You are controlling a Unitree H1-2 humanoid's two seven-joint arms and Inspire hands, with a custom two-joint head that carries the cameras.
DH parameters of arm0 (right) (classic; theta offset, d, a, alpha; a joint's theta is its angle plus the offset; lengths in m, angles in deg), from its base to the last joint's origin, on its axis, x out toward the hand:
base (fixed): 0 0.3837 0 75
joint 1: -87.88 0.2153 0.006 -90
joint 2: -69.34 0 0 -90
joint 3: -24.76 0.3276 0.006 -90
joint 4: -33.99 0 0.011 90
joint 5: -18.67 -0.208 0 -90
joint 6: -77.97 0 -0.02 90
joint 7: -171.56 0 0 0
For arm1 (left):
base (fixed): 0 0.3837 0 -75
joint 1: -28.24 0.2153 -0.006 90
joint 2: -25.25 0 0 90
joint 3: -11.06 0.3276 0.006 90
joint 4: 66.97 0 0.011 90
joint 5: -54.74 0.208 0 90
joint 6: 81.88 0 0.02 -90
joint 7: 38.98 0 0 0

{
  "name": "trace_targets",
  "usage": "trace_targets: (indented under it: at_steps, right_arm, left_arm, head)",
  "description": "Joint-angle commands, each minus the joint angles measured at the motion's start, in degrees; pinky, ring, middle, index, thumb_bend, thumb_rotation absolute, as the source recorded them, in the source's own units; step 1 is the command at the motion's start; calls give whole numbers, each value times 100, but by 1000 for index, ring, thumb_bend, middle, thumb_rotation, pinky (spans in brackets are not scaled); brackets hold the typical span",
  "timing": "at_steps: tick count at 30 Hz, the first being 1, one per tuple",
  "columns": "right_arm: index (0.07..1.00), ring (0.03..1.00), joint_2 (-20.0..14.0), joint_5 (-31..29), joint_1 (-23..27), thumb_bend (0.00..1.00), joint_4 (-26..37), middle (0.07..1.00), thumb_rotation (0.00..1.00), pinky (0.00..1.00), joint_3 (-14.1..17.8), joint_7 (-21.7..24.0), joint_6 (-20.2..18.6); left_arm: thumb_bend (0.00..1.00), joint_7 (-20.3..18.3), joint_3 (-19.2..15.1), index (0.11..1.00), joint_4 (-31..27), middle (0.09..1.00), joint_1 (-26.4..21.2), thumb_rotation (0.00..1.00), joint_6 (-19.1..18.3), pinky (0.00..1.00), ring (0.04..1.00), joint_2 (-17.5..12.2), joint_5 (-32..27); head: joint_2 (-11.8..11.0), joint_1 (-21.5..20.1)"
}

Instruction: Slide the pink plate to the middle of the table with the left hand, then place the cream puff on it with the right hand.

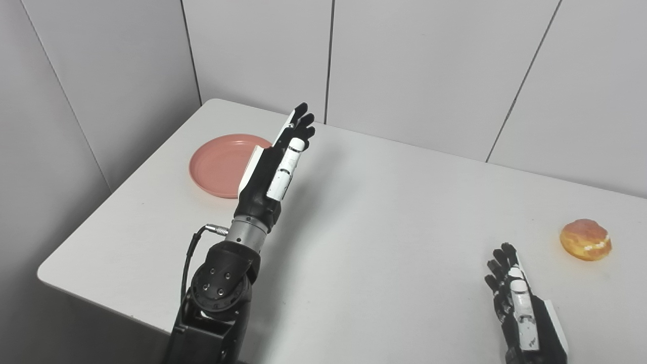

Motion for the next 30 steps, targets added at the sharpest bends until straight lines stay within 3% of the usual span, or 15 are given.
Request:
trace_targets:
  at_steps: [1,16,30]
  right_arm:
    - [1000,1000,25,-57,125,173,210,1000,1000,1000,-16,29,-42]
    - [1000,1000,18,-77,131,188,189,1000,1000,1000,-9,31,-33]
    - [1000,1000,6,-94,119,181,218,1000,1000,1000,0,39,-45]
  left_arm:
    - [530,50,-97,960,14,964,-332,1000,172,976,944,-140,-110]
    - [470,349,-692,945,616,959,-1008,1000,196,979,946,-532,-237]
    - [513,453,-1153,925,1384,944,-1343,1000,427,921,925,-937,-384]
  head:
    - [2,15]
    - [18,45]
    - [13,86]
